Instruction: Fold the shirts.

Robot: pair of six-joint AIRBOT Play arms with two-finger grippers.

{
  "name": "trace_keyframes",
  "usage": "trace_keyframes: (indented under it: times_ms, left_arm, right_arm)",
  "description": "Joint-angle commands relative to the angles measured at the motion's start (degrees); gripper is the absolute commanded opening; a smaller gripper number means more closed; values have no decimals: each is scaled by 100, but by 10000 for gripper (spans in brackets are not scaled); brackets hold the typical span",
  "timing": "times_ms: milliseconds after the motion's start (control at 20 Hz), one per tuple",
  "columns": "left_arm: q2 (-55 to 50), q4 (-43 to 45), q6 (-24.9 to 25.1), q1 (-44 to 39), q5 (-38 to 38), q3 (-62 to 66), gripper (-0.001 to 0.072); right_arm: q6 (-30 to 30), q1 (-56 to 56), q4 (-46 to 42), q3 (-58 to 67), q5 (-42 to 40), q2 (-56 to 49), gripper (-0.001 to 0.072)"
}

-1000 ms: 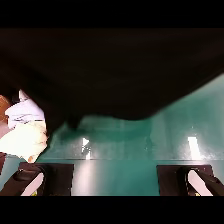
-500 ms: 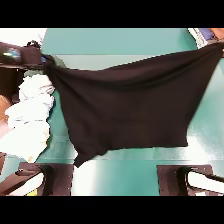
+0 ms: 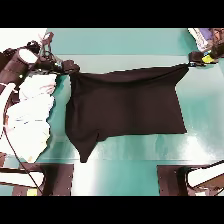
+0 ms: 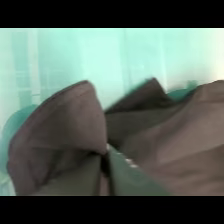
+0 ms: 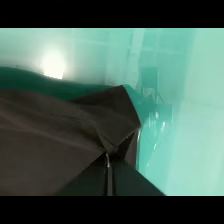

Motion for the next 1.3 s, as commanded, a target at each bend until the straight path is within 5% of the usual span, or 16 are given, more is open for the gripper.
trace_keyframes:
  times_ms: [0, 300, 550, 800, 1250]
  left_arm:
    - [-245, -87, 83, 70, 144, 22, 549]
    - [391, 354, 72, 1062, -2330, 114, 502]
    - [1996, 772, -114, 1172, -2341, -2293, 502]
    - [3014, 632, -125, 1172, -2096, -4570, 502]
    - [3051, 205, -313, 116, -1174, -5427, 499]
  right_arm:
    - [2, -24, 4, 7, -328, -258, 418]
    - [-223, -485, 20, -468, 715, 356, 450]
    - [-428, -999, 1095, -2765, 420, 1873, 451]
    - [-501, -1222, 1211, -4551, -157, 3121, 450]
    - [-520, -1224, 1139, -5499, -170, 4046, 450]
